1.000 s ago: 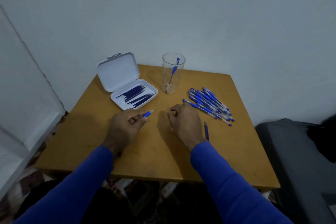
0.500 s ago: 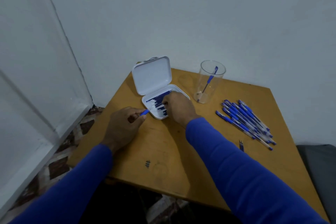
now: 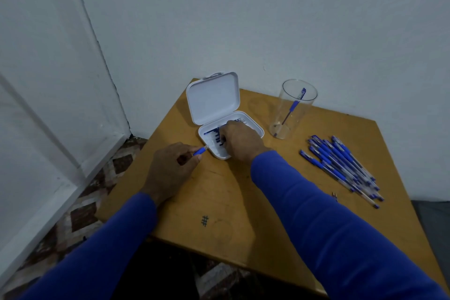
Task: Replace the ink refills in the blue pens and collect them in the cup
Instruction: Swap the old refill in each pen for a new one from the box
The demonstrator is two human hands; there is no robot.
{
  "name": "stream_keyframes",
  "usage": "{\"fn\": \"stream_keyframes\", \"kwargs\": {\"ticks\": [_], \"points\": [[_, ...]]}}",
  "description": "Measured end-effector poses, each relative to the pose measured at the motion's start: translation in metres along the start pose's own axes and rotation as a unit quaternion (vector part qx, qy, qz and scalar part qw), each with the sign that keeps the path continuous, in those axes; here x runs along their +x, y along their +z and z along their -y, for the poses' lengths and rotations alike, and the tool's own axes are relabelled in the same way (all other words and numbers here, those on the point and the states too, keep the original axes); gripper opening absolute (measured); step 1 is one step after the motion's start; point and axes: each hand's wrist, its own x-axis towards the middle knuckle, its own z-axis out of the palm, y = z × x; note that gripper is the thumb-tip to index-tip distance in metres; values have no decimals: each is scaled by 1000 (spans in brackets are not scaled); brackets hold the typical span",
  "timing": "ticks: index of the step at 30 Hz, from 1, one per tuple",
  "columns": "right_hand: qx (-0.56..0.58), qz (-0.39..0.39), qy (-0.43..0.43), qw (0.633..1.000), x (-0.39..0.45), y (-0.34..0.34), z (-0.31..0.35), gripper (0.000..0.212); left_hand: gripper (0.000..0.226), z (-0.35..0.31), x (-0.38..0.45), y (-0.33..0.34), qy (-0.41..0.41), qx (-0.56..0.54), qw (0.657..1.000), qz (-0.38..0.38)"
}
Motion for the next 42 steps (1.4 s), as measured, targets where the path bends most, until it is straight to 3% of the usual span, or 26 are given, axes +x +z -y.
{"fn": "stream_keyframes", "kwargs": {"ticks": [9,15,18,24,27,35,42], "points": [[27,-46,-42,998,-14,-16,-4,18,19,-4,0,-1,-3,0,1000,7],[184,-76,-36,979,-49,-32,-9,25,14,-18,-8,2,-6,-26,999,20],[307,-68,1,949,-77,-41,-13,23,20,-28,-15,12,-4,-19,999,37],[542,-80,71,834,-142,-42,-26,17,25,-59,-33,37,28,-92,993,62],[577,-130,122,797,-162,-29,-36,5,26,-74,-39,50,32,-129,988,82],[629,-239,189,715,-206,-15,-48,11,24,-107,-46,80,43,-124,984,120],[642,-226,199,705,-214,-11,-53,19,24,-113,-48,90,60,-104,984,131]]}}
